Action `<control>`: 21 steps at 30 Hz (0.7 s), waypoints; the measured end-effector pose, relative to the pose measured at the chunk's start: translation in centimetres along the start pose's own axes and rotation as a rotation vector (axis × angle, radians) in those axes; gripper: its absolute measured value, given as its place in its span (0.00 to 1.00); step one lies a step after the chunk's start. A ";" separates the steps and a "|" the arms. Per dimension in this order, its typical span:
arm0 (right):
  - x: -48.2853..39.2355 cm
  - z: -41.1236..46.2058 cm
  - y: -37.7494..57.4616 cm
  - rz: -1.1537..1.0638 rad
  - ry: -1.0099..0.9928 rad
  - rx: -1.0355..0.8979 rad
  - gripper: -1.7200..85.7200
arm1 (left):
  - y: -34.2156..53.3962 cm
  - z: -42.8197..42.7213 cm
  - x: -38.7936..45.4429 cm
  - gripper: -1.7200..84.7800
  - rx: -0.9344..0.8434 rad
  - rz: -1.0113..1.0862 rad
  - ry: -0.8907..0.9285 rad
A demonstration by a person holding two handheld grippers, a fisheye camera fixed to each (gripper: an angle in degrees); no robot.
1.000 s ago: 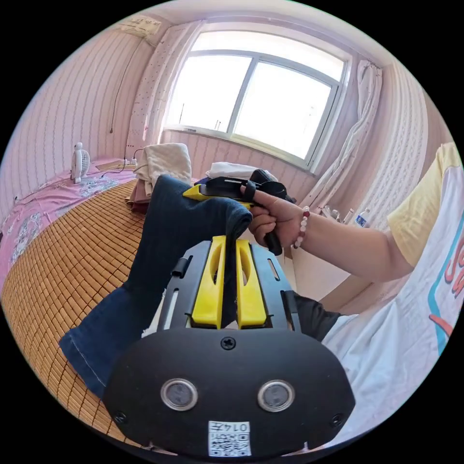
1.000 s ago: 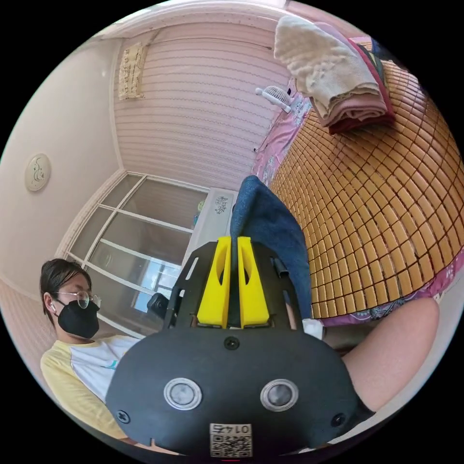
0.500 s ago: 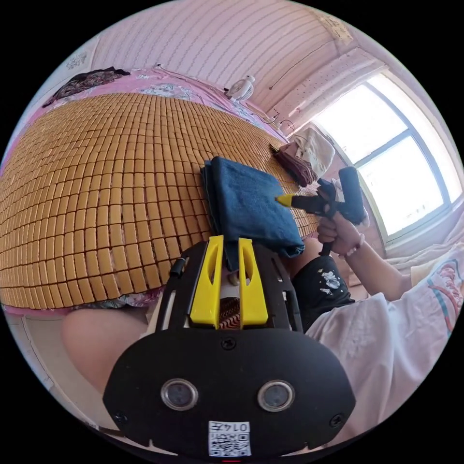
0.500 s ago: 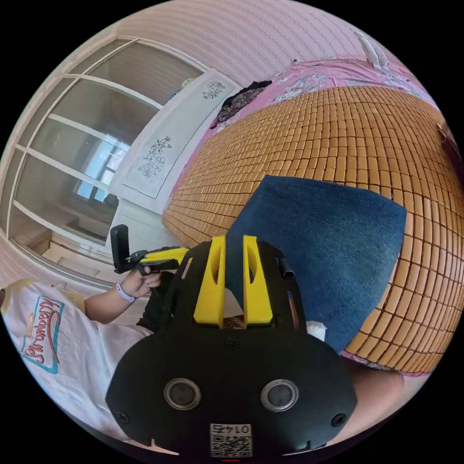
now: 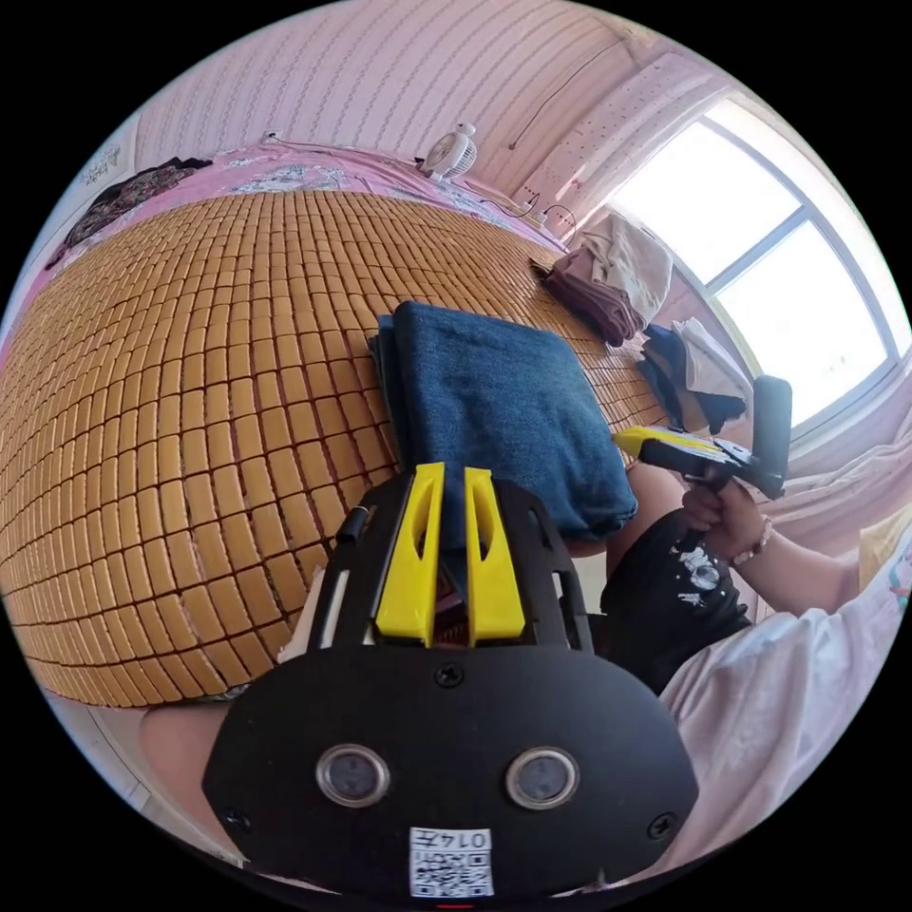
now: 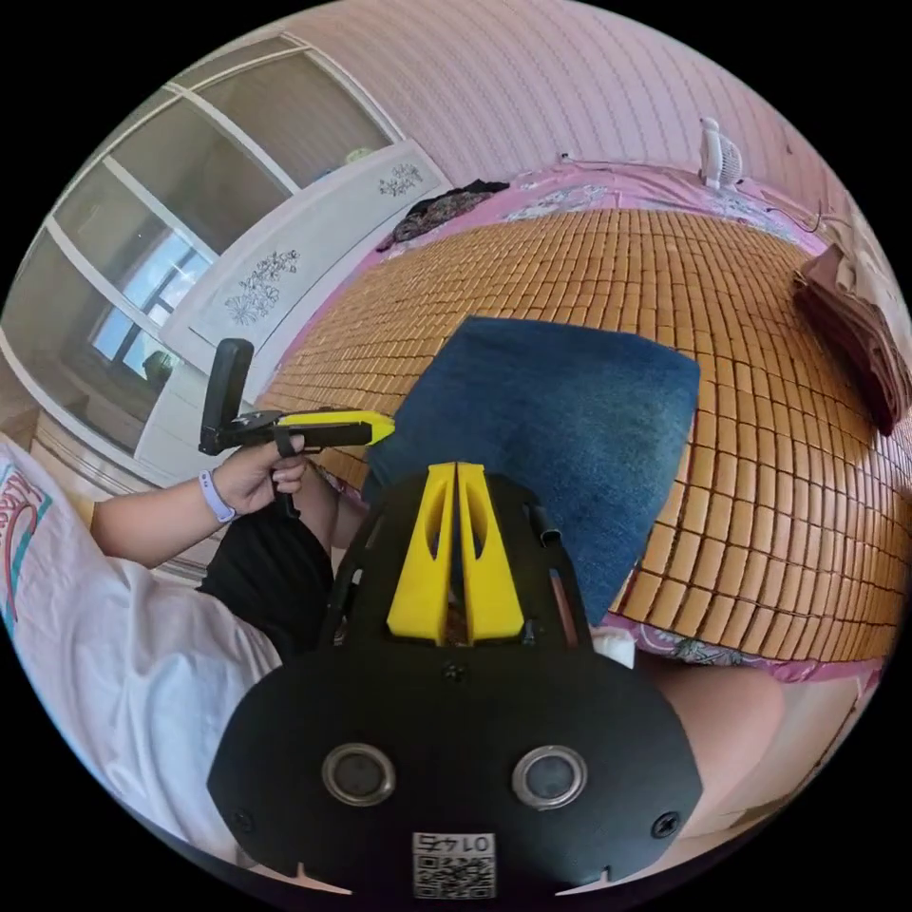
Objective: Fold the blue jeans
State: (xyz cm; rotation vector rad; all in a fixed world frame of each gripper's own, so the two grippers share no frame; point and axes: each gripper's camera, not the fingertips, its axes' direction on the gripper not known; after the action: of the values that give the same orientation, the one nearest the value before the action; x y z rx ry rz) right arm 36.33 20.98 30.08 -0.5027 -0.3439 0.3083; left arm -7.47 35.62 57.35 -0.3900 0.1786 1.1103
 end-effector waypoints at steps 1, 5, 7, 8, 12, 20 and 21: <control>1.6 -1.3 0.5 0.067 0.018 0.059 0.04 | -0.6 0.0 -0.5 0.12 0.013 -0.021 -0.013; 5.9 -2.4 2.2 0.244 0.080 0.118 0.18 | -3.2 1.4 -1.6 0.20 0.024 -0.072 0.047; 7.5 -1.8 3.5 0.325 0.087 0.123 0.20 | -4.3 2.7 -1.7 0.22 -0.029 -0.098 0.085; 7.8 -1.4 3.7 0.348 0.080 0.106 0.20 | -4.9 3.6 -1.5 0.22 -0.080 -0.111 0.110; 8.0 0.6 5.6 0.399 -0.060 0.077 0.18 | -5.3 3.7 -0.7 0.21 -0.048 -0.144 0.115; 2.9 -3.7 4.4 0.176 -0.031 -0.009 0.08 | -5.6 3.0 0.2 0.10 -0.130 -0.207 0.254; 0.7 -4.8 3.7 0.078 -0.006 -0.009 0.08 | -5.6 2.9 0.6 0.10 -0.125 -0.205 0.243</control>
State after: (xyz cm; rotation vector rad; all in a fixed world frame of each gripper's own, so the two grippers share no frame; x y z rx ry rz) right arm 38.13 22.34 24.38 -0.5251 -0.3324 0.3840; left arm -2.34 35.11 61.00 -0.6416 0.2780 0.8724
